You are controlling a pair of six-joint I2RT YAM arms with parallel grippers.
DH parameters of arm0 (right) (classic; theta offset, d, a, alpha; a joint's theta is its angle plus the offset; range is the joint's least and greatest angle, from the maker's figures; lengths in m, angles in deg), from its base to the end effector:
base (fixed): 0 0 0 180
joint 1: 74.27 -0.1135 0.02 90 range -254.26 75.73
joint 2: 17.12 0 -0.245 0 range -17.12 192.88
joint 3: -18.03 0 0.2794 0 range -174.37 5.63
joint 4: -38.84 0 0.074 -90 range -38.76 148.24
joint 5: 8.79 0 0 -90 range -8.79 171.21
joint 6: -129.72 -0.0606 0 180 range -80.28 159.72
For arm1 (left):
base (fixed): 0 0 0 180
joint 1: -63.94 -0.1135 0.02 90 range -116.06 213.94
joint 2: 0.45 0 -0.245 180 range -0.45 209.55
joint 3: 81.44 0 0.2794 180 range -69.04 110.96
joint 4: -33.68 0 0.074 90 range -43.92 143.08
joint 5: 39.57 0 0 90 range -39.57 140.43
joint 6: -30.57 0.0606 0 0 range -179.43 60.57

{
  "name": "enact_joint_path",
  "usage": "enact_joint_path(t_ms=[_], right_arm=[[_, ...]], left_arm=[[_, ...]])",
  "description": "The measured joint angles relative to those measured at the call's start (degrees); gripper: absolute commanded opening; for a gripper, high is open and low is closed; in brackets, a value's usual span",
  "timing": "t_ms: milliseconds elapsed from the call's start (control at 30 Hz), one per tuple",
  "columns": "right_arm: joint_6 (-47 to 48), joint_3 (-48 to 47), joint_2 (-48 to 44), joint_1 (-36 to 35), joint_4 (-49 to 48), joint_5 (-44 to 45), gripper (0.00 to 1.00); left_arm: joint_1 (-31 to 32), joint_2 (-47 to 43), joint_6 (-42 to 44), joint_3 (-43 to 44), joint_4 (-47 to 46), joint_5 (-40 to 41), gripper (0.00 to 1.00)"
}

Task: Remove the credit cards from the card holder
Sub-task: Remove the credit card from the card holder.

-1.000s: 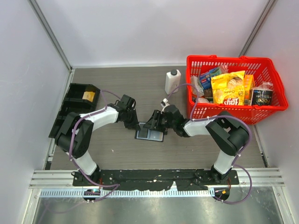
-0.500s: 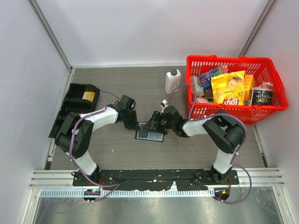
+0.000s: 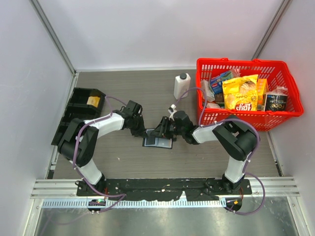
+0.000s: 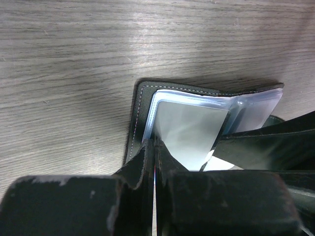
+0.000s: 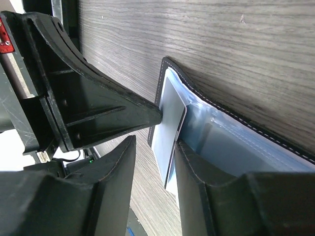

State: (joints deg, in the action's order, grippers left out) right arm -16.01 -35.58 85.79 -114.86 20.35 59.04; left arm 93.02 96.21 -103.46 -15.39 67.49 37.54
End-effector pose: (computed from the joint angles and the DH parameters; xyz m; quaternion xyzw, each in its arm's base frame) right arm 0.2651 0.2573 0.0738 0.0183 0.8584 0.4726 0.1987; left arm 0.2961 -0.1801 0.0945 -0.1014 0.9640 -0.2189 0.1115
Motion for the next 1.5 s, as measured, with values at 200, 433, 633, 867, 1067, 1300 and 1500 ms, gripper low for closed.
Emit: enact_joint_path(t_ms=[200,433,633,867,1067,1300,1500], right_arm=[[-0.68,0.33,2.12,0.37,-3.89,-0.87,0.41],[-1.53,0.24,5.49,0.31,-8.11,-2.64,0.41],[-1.73,0.11,6.38,0.26,-9.66,-3.61,0.37],[-1.70,0.26,6.36,0.39,-9.84,-4.00,0.26],[-1.73,1.55,6.32,0.87,-11.15,-4.83,0.18],[-1.92,3.41,5.73,1.53,-12.41,-6.03,0.18],[-1.97,4.87,5.33,1.97,-13.92,-7.13,0.22]], left_arm=[[-0.31,0.00,-0.61,-0.20,-0.24,-0.42,0.01],[-0.39,-0.02,-0.94,-0.46,-0.63,-0.81,0.01],[-0.50,-0.07,-1.01,-0.59,-0.83,-0.92,0.00],[-0.48,-0.22,-0.98,-0.74,-0.83,-0.39,0.00],[-0.33,-0.31,-0.98,-0.85,-0.98,-0.39,0.00],[-0.15,-0.33,-1.01,-0.90,-1.05,-0.42,0.00],[-0.09,-0.39,-1.01,-0.96,-1.11,-0.39,0.00]])
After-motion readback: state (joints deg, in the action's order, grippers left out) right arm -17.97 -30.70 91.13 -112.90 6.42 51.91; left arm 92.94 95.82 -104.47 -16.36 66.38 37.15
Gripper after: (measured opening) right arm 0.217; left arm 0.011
